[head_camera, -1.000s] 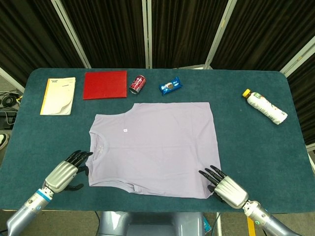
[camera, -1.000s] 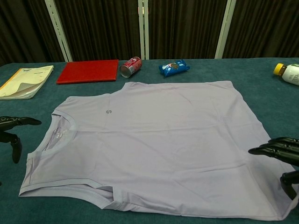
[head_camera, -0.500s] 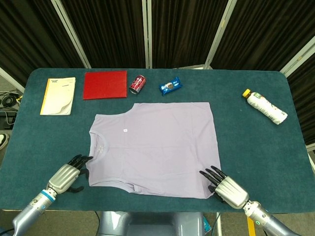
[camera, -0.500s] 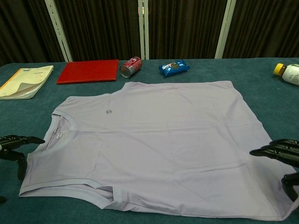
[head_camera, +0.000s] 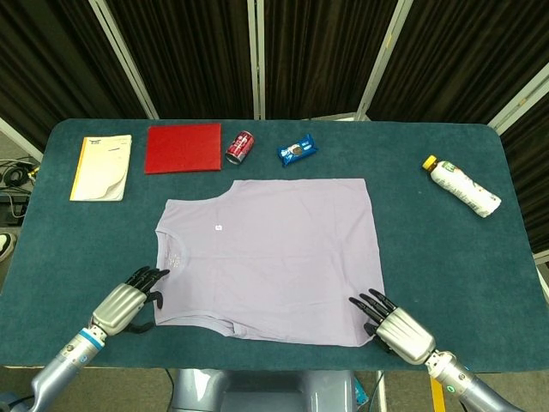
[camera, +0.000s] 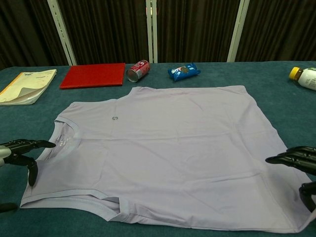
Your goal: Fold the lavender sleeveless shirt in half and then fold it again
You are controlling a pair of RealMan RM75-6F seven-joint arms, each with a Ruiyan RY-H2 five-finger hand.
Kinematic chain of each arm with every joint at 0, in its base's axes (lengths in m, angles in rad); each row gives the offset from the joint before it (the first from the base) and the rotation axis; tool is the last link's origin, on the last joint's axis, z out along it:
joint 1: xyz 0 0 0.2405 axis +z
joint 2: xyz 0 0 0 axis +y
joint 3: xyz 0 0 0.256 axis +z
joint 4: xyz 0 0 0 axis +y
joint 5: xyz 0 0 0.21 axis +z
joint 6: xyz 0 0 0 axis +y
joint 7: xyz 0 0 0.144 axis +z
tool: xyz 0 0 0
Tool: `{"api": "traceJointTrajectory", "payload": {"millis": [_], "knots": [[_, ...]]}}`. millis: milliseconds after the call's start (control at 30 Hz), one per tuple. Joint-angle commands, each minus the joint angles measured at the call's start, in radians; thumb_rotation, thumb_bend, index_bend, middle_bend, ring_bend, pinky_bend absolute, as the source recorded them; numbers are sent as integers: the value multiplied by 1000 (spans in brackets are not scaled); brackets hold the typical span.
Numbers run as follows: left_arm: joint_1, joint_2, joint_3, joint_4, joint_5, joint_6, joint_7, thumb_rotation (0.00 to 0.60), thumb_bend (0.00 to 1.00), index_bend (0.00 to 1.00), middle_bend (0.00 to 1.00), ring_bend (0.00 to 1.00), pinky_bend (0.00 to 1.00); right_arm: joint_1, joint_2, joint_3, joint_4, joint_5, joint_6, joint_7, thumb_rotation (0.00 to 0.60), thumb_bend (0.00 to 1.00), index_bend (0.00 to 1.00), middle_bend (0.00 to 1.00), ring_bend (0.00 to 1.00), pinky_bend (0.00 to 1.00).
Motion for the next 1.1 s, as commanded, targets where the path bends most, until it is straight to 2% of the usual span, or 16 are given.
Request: {"api": "traceJointTrajectory", "payload": {"millis": [33,300,533,767,1100], "knots": [[-2,-2,5,0,-4,-8,3,600,242,465,0,0,0,0,0,0,0,0,1,1,600,471,730,30,0,0],[-8,-17,4,8,-15,-9,8,600,243,465,0,0,0,0,-2,-2,2,-2,3,2,600,472,732,30,0,0],[-19,-28,6,8,-21,-20,13,600,383,466,0,0,0,0,0,-1,0,1,4,3,600,471,732,31,0,0],[-24,-28,9,3,-28,-24,8,600,476,482,0,0,0,3,0,-1,0,1,2,4,600,471,732,32,0,0],[-26,-23,8,-9,-43,-24,-15,600,579,596,0,0,0,6,2,-3,-4,-2,1,4,600,471,735,32,0,0]]}}
